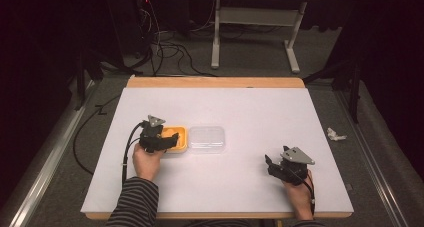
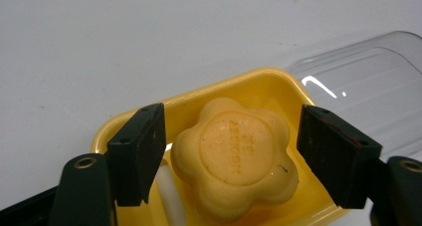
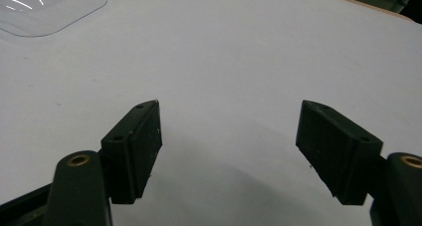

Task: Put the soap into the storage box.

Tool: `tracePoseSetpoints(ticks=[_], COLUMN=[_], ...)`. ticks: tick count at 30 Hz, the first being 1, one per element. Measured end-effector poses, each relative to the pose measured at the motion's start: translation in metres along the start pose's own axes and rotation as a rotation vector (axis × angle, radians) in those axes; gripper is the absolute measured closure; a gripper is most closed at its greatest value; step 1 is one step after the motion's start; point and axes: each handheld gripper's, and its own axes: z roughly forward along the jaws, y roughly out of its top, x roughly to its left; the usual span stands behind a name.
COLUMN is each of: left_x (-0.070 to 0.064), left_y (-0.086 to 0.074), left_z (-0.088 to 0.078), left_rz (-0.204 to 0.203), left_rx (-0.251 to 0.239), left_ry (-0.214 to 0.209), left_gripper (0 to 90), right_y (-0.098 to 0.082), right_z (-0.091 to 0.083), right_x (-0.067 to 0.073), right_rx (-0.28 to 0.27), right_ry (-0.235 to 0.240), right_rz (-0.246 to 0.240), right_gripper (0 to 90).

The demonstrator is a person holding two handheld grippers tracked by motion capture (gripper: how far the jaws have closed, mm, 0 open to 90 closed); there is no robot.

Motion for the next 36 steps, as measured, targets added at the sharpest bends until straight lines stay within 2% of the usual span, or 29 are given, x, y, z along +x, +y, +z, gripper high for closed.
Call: tracePoseSetpoints(ticks=[7, 13, 20, 28, 32, 33, 36], left_x=[-0.005, -0.011, -0.017, -0.020, -0.022, -0.023, -0.025], left_y=[0.004, 0.002, 0.004, 0.005, 0.003, 0.002, 0.000], left_z=[-0.014, -0.026, -0.035, -0.043, -0.046, -0.046, -0.048], left_rz=[-0.016, 0.007, -0.009, -0.008, 0.009, 0.024, 0.028], left_rx=[-0.024, -0.024, -0.033, -0.035, -0.040, -0.036, -0.034], left_ry=[-0.039, -0.075, -0.110, -0.129, -0.132, -0.129, -0.135], left_gripper=[27.7, 27.4, 27.2, 27.0, 26.9, 26.9, 26.9], right_y=[0.000, 0.000, 0.000, 0.000, 0.001, 0.000, 0.001], right_z=[0.000, 0.000, 0.001, 0.001, 0.001, 0.001, 0.001], right_x=[0.000, 0.001, 0.001, 0.001, 0.001, 0.001, 0.001], right_rx=[0.004, 0.005, 0.008, 0.012, 0.014, 0.013, 0.015], right_ry=[-0.002, -0.004, -0.003, -0.003, -0.003, -0.004, -0.003], right_rz=[-0.002, -0.003, -0.007, -0.013, -0.014, -0.014, -0.012], right_gripper=[26.6, 26.6, 26.6, 26.6, 26.6, 26.6, 26.6])
